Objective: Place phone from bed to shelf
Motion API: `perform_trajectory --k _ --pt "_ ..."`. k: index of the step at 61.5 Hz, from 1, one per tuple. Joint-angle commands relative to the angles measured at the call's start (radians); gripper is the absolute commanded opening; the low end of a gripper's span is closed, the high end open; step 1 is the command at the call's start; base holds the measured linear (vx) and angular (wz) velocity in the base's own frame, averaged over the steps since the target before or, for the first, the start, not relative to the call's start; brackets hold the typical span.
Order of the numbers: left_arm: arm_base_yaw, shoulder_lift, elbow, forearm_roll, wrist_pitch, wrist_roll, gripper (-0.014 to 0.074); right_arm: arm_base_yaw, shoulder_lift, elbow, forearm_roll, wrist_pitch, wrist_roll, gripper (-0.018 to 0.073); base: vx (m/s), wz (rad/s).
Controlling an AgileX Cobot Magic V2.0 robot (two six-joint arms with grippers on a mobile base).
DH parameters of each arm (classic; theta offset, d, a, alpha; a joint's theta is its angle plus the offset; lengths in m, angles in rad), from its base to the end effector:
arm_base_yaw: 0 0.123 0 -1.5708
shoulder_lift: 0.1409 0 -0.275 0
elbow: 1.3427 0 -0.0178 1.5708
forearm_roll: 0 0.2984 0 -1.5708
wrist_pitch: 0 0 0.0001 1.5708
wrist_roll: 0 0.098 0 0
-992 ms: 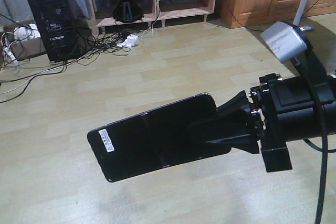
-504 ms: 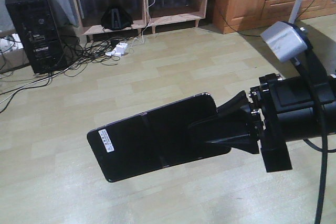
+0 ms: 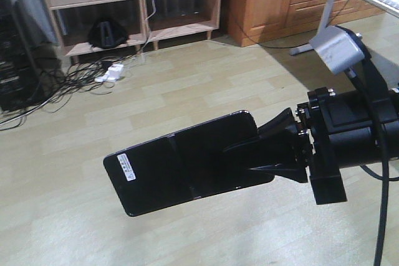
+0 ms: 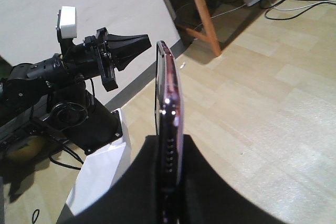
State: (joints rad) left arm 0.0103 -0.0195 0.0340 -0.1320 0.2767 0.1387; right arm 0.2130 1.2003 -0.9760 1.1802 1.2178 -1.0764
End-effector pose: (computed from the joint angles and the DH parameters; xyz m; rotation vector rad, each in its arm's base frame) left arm 0.1193 -0.0023 0.1760 0.0272 1.7722 -0.0160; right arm 0.2402 0.1390 0.3283 -1.0277 1.9610 1.1978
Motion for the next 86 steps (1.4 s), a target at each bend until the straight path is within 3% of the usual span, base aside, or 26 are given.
perform_trajectory --k 1,86 --pt "-0.003 -0.005 0.002 -0.007 -0.073 -0.004 0.0001 0.0 -0.026 -0.024 0.092 0.073 -0.003 -0.0001 0.29 -0.21" --pt "-0.003 -0.005 0.002 -0.007 -0.073 -0.004 0.0001 0.0 -0.026 -0.024 0.092 0.072 -0.003 -0.0001 0.3 -0.12"
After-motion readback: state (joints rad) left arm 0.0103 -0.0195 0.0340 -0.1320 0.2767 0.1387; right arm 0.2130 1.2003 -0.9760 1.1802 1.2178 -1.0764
